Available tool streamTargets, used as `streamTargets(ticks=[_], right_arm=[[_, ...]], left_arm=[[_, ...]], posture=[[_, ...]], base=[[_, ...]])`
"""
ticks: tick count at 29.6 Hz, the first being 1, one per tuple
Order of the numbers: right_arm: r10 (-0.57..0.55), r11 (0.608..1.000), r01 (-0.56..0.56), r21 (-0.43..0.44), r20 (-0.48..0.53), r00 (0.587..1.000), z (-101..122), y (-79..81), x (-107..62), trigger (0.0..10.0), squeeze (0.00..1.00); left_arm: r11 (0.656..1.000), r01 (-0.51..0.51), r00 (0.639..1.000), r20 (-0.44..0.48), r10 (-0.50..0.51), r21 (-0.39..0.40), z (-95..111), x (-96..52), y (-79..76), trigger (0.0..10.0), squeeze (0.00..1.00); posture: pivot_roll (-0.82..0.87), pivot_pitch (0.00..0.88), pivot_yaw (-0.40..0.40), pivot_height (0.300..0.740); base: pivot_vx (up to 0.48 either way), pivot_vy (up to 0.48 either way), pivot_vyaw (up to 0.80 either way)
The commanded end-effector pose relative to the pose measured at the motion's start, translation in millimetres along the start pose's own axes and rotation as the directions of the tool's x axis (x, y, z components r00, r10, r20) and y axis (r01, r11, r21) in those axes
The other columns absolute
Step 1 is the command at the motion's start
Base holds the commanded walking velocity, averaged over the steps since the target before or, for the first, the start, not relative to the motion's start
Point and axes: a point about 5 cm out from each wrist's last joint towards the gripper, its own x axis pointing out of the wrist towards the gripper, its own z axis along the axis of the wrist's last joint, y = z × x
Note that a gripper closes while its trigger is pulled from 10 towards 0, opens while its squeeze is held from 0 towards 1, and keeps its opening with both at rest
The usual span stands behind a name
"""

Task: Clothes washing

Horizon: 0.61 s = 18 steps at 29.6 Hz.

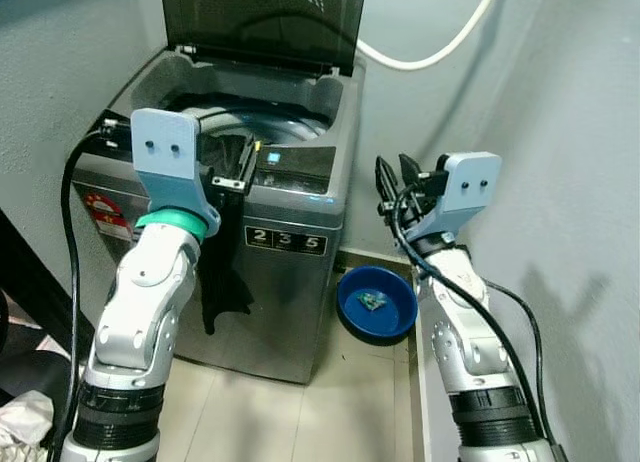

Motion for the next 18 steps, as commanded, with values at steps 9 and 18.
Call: streamTargets(ticks=[9,18], right_arm=[[-0.001,1.0,0.001,-0.009,-0.02,1.0,-5.0,-1.3,-1.9,10.0,0.0],[0.002,1.0,-0.002,-0.009,-0.021,1.0,-5.6,-1.3,-1.6,10.0,0.0]], left_arm=[[1.0,0.011,0.999,-0.031,-0.011,0.009,-7.4,-1.8,-2.0,10.0,0.0],[1.0,0.01,0.999,-0.031,-0.01,0.001,-7.2,-1.7,-1.0,10.0,0.0]], posture=[[0.15,0.0,-0.012,0.74],[0.15,0.0,-0.013,0.74]], base=[[0.0,0.0,0.0],[0.0,0.229,0.0]])
